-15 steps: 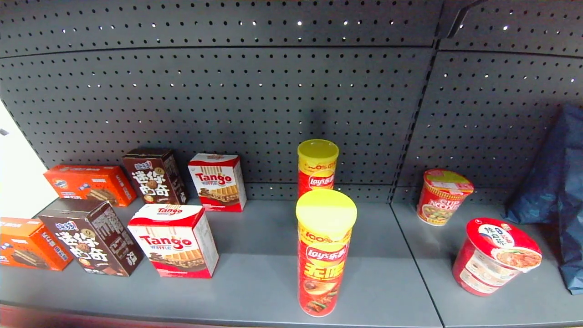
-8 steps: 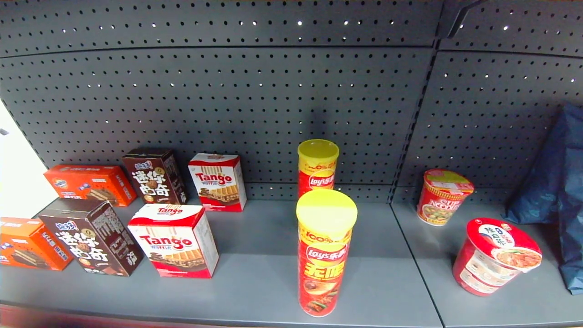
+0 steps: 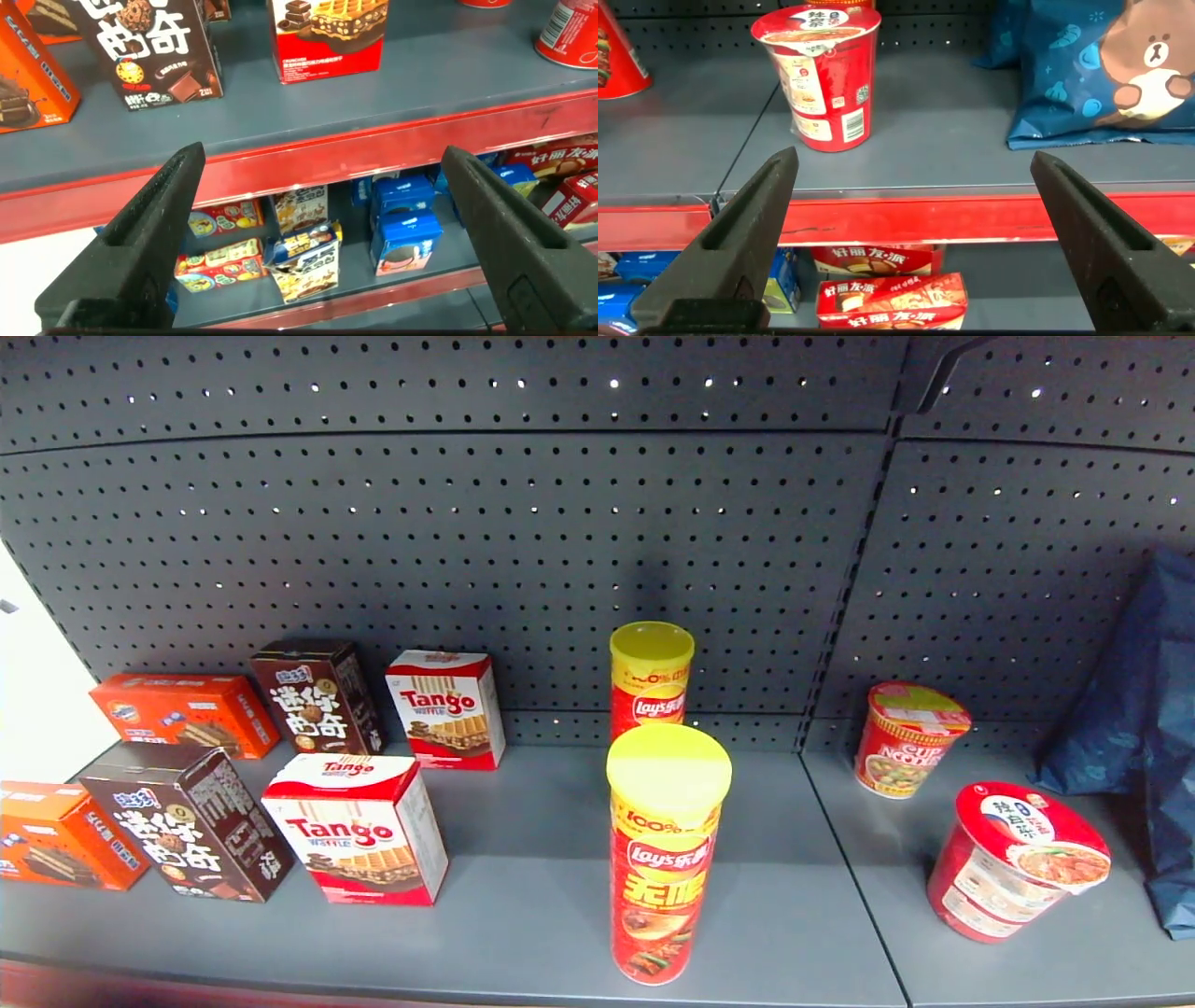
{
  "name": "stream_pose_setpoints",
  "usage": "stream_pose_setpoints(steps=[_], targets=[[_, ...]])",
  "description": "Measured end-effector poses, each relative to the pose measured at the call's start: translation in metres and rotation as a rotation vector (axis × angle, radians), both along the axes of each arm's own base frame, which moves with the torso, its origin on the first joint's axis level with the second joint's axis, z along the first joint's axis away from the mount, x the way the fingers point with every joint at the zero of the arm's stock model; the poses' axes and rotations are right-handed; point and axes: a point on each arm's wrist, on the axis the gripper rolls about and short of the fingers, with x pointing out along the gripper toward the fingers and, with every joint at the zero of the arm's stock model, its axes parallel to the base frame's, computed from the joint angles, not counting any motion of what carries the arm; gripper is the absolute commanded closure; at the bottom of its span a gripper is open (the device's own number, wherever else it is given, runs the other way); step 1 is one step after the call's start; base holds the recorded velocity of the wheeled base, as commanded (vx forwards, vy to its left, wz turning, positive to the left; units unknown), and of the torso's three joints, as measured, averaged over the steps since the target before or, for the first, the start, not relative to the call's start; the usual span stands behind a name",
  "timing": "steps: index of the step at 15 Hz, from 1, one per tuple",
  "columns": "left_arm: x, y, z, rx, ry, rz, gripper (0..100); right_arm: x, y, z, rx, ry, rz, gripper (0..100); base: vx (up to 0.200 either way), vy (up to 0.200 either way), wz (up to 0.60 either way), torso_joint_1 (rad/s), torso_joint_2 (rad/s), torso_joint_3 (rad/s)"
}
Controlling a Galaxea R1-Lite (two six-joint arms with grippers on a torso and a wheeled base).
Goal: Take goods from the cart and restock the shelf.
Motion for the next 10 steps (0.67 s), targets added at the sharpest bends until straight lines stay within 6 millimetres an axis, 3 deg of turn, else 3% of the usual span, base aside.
stream_pose_setpoints(steps=[10], targets=[[0.0001, 0.0000, 0.0000, 0.001, 0.001, 0.000, 0, 0.0000, 0.0000, 0.0000, 0.001, 0.000, 0.000, 0, 0.000, 0.000, 0.00, 0.000, 0.00, 0.000]])
